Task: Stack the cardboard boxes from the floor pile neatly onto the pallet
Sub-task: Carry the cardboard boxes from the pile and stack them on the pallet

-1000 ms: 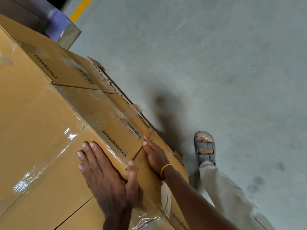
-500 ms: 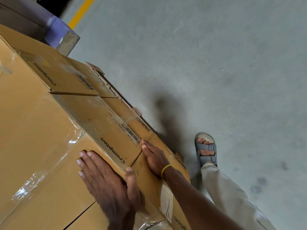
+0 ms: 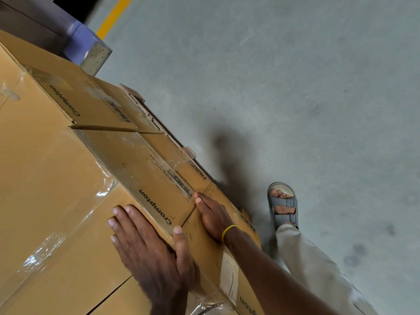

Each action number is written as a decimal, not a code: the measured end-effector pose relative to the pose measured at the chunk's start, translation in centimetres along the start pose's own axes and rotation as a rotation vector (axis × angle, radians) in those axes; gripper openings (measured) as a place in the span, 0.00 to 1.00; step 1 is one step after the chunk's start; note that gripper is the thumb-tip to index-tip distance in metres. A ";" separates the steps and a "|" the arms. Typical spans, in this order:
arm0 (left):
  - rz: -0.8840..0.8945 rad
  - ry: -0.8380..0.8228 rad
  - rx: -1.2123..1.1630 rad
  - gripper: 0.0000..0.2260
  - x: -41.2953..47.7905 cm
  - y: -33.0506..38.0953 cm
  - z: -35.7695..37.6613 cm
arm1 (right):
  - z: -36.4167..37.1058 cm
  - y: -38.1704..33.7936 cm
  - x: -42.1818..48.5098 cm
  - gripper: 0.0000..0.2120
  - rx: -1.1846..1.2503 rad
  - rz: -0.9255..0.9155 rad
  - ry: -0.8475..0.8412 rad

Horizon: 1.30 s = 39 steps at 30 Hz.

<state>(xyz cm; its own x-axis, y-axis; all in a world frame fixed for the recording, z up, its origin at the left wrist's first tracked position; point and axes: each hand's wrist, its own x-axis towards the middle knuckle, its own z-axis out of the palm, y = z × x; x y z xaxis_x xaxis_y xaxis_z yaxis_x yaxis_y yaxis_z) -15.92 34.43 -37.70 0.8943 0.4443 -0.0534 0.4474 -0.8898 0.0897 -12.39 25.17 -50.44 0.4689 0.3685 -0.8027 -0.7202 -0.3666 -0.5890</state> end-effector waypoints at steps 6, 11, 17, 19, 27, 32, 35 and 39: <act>-0.003 -0.007 -0.008 0.39 0.0 0.2 0.0 | -0.3 -0.4 -0.1 0.25 -0.013 0.003 -0.023; 0.016 -0.025 -0.023 0.39 0.1 0.3 -0.1 | 0.1 -0.2 -0.8 0.26 0.054 -0.005 -0.054; 0.029 -0.057 -0.020 0.40 0.0 0.0 -0.2 | 0.6 -0.1 -0.8 0.27 0.098 -0.010 -0.061; 0.018 -0.065 -0.020 0.40 0.1 0.0 -0.3 | 0.3 0.0 -0.9 0.27 0.150 -0.012 -0.076; 0.006 -0.071 -0.088 0.40 -1.0 -0.5 -0.6 | -0.8 5.4 -5.0 0.24 0.097 0.076 0.000; -0.010 -0.062 -0.095 0.40 -0.9 -0.1 -0.4 | -0.7 4.3 -3.8 0.24 0.044 0.020 -0.058; -0.014 -0.065 -0.091 0.39 -0.9 0.0 -0.4 | -0.4 3.2 -3.0 0.24 0.045 -0.029 -0.065; 0.000 -0.060 -0.064 0.39 -0.9 -0.2 -0.2 | 0.0 1.9 -2.0 0.25 0.073 -0.027 -0.065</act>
<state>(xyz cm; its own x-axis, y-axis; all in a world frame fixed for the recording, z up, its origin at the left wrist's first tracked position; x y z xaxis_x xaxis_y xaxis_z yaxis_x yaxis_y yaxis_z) -16.84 34.20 -37.43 0.8932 0.4352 -0.1130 0.4484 -0.8807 0.1525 -14.69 23.76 -49.90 0.4561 0.4327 -0.7777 -0.7444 -0.2934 -0.5998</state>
